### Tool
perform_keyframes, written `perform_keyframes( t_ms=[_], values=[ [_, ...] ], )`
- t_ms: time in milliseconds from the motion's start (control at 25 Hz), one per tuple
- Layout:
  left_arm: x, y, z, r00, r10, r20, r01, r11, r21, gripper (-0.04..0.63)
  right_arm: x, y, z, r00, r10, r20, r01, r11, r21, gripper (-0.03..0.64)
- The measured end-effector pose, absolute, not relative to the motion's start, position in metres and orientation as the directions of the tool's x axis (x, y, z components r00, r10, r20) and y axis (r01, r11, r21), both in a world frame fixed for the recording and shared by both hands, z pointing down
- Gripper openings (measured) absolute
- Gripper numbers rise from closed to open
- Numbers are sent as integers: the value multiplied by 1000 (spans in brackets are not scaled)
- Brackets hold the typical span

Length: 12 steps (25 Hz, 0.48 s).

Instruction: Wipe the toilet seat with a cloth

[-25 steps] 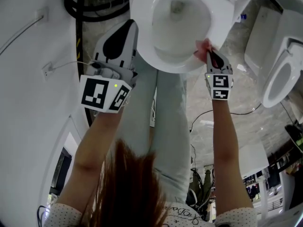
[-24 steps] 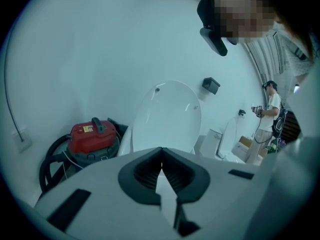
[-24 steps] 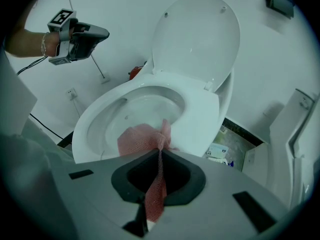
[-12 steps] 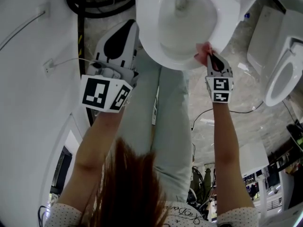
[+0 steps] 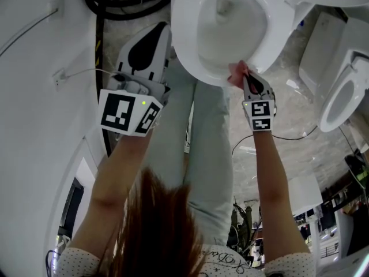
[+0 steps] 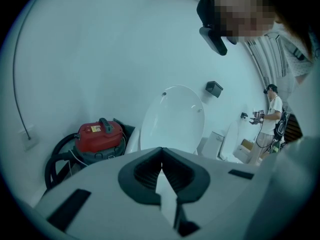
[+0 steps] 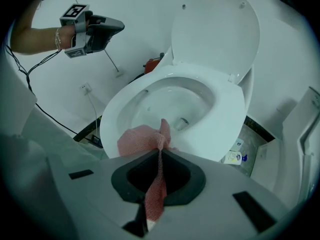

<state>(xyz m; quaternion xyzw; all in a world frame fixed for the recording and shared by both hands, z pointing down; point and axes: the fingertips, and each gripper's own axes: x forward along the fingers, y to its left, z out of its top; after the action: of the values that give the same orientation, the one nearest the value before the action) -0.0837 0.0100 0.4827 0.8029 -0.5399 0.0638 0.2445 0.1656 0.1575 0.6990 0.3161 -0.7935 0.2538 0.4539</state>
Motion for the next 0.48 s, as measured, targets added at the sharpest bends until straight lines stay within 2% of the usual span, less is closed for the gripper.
perform_keyframes(
  t_ms=[480],
  values=[
    [-101,14,489,381,-843,379,-907,-262,329,-5,135,181,699,-435,-203,877,-675,719,-168,28]
  ],
)
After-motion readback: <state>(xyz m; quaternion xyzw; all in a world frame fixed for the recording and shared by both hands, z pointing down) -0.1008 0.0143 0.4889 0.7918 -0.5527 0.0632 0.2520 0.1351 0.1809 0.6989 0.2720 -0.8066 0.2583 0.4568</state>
